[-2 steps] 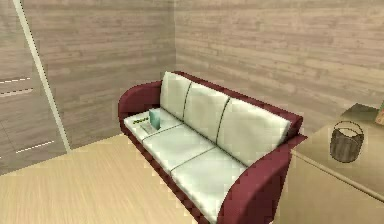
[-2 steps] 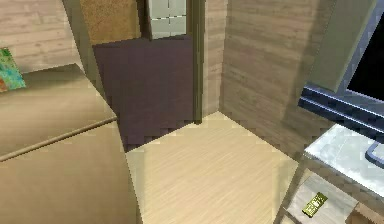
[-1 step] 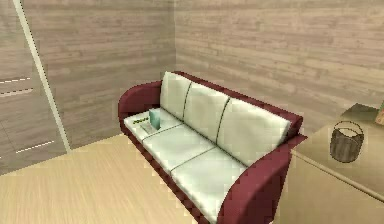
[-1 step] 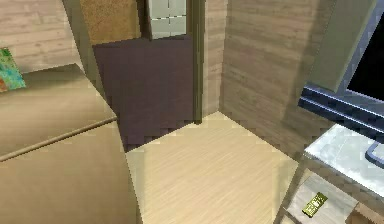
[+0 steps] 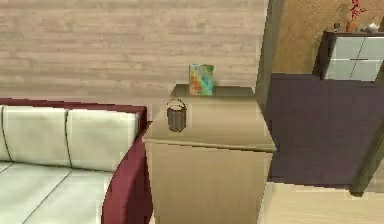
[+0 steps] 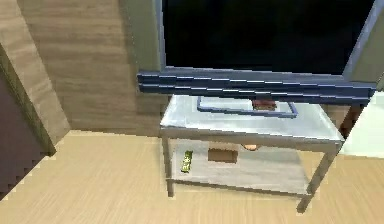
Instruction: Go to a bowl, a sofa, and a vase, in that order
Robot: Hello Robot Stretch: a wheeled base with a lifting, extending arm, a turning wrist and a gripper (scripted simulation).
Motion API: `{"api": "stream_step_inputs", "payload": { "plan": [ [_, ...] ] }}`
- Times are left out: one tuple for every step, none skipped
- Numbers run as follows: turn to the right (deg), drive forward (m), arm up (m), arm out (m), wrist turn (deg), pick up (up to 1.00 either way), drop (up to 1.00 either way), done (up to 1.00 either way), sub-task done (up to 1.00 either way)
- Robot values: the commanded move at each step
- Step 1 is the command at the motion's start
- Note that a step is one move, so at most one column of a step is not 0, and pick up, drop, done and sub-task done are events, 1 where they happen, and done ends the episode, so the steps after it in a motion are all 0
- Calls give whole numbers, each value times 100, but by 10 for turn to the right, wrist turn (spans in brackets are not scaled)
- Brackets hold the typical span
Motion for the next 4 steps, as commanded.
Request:
{"api": "stream_step_inputs", "payload": {
  "plan": [
    [450,0,0,0,0,0,0,0,0],
    [60,0,0,0,0,0,0,0,0],
    [0,40,0,0,0,0,0,0,0],
    [-60,0,0,0,0,0,0,0,0]
  ]
}}
